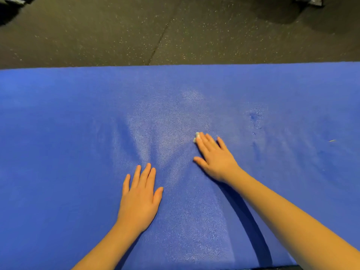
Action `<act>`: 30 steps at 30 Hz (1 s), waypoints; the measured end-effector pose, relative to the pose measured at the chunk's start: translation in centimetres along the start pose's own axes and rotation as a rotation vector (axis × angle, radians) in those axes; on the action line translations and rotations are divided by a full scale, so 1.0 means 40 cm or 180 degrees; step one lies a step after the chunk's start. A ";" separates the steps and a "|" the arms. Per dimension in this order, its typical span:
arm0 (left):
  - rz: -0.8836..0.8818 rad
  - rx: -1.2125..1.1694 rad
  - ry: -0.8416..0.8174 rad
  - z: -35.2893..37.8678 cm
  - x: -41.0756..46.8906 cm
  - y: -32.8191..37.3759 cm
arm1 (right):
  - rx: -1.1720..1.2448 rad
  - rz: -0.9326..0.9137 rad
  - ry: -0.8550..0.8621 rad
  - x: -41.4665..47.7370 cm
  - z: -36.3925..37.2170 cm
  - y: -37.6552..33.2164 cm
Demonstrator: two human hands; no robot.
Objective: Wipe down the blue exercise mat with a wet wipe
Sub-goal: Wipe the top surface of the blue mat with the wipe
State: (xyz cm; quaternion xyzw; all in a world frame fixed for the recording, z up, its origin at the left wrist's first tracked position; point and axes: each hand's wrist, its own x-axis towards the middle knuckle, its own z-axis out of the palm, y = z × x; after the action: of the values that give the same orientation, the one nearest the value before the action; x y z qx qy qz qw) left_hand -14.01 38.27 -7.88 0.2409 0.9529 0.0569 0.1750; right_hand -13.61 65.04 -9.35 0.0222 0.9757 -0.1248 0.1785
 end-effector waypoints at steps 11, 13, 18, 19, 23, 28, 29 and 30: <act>0.0333 -0.0253 0.0024 -0.041 0.140 -0.009 | 0.0053 -0.0030 0.0014 0.040 -0.018 0.009; 0.0376 -0.0077 -0.0067 -0.028 0.172 -0.005 | 0.0148 0.0461 0.0076 0.074 -0.033 0.025; 0.0374 -0.0111 0.0098 0.007 0.171 -0.014 | 0.0139 -0.0242 0.0002 0.063 -0.006 -0.038; 0.0391 -0.0070 0.0098 0.008 0.171 -0.016 | 0.0032 -0.0449 -0.0044 0.059 -0.002 -0.029; 0.0473 0.0085 0.0177 0.009 0.178 -0.017 | -0.0048 -0.0015 0.0199 0.141 -0.040 0.049; 0.0553 0.0000 0.0369 0.003 0.191 -0.015 | 0.0178 0.0185 0.0248 0.229 -0.060 0.003; 0.0599 -0.0065 0.0413 -0.002 0.201 -0.018 | 0.0094 -0.0147 0.0219 0.223 -0.054 -0.009; 0.0657 -0.0101 0.0449 -0.009 0.218 -0.021 | -0.0040 -0.0436 0.0187 0.217 -0.048 -0.007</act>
State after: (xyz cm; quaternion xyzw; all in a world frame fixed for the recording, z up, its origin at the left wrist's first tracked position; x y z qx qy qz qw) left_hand -21.69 41.71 -10.40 0.3303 0.9320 0.1065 0.1045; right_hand -22.42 65.24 -10.62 -0.0421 0.9805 -0.1299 0.1410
